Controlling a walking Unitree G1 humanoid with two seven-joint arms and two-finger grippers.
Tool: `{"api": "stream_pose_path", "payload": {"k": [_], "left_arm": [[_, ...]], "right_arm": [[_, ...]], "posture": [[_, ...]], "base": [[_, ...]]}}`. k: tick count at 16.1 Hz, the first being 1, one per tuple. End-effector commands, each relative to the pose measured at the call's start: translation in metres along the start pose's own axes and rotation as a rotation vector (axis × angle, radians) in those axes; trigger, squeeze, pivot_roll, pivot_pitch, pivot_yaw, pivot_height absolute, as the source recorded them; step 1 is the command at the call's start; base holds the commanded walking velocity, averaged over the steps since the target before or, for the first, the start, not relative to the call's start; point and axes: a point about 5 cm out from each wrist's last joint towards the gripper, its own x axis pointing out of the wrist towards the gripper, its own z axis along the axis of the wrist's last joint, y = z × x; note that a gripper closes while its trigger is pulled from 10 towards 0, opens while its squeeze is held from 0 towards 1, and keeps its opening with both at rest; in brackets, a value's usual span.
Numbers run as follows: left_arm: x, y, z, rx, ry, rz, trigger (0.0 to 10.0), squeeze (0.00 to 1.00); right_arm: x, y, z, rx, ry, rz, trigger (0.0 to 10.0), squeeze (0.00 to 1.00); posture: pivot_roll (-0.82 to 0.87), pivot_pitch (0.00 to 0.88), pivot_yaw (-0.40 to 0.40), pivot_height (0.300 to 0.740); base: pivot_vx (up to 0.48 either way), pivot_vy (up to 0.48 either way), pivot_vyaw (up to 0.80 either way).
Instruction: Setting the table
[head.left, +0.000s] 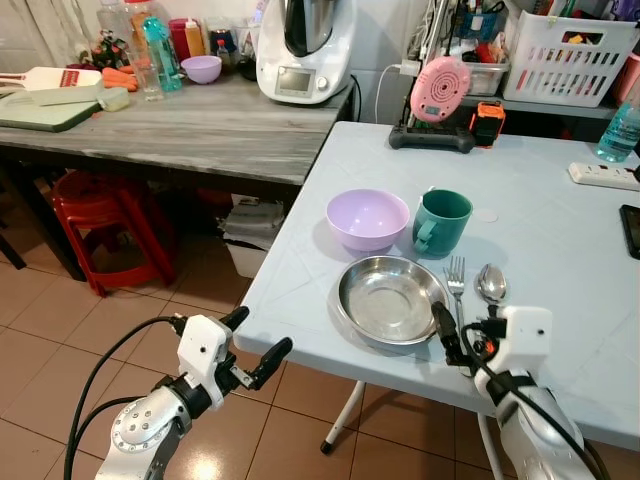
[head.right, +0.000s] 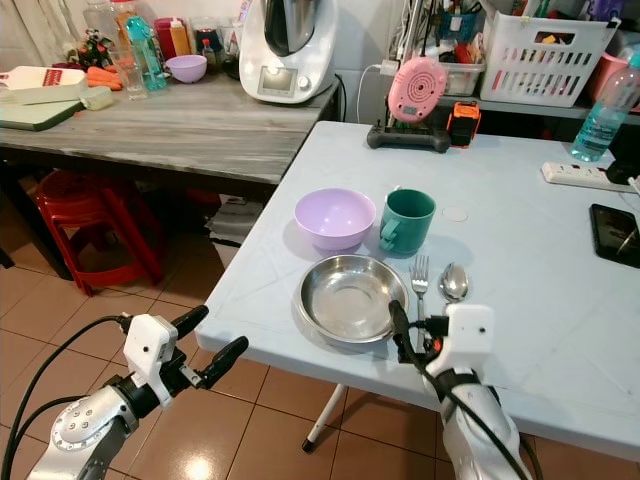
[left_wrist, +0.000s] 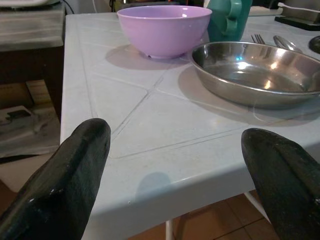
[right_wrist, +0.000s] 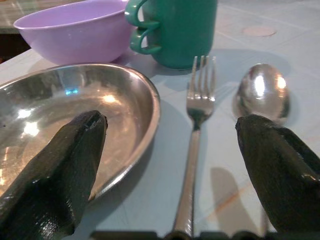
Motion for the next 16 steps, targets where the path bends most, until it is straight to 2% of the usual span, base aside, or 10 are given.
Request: {"api": "stream_pose_path", "payload": {"k": [1, 3, 9, 10, 11, 12, 16], "left_arm": [[0.0, 0.0, 0.0, 0.019, 0.004, -0.015, 10.0, 0.0], [0.0, -0.001, -0.002, 0.02, 0.004, -0.013, 10.0, 0.0], [0.001, 0.0, -0.005, 0.024, 0.003, -0.009, 10.0, 0.0], [0.001, 0.0, -0.005, 0.025, 0.002, -0.01, 10.0, 0.0], [0.001, 0.0, -0.005, 0.025, 0.001, -0.011, 10.0, 0.0], [0.001, 0.0, -0.006, 0.025, 0.0, -0.014, 10.0, 0.0], [0.0, 0.0, -0.006, 0.029, -0.001, -0.019, 10.0, 0.0]], "right_arm": [[0.003, 0.0, 0.0, 0.017, 0.011, 0.011, 10.0, 0.0], [0.012, 0.006, 0.001, 0.047, 0.028, 0.061, 10.0, 0.0], [0.019, 0.016, -0.006, 0.083, 0.084, 0.115, 10.0, 0.0], [0.019, 0.018, -0.01, 0.089, 0.103, 0.128, 8.9, 0.0], [0.02, 0.019, -0.012, 0.092, 0.111, 0.138, 6.3, 0.0], [0.02, 0.022, -0.014, 0.105, 0.121, 0.152, 0.0, 0.0], [0.021, 0.027, -0.016, 0.118, 0.134, 0.168, 0.0, 0.0]], "posture": [[-0.02, 0.0, 0.024, 0.74], [-0.02, 0.0, 0.024, 0.74], [-0.01, 0.0, 0.022, 0.74], [-0.02, 0.0, 0.023, 0.74], [-0.02, 0.0, 0.023, 0.74], [-0.02, 0.0, 0.025, 0.74], [-0.01, 0.0, 0.028, 0.74]], "base": [[0.0, 0.0, 0.0], [0.0, 0.0, 0.0], [0.0, 0.0, 0.0], [0.0, 0.0, 0.0], [0.0, 0.0, 0.0], [0.0, 0.0, 0.0], [0.0, 0.0, 0.0]]}}
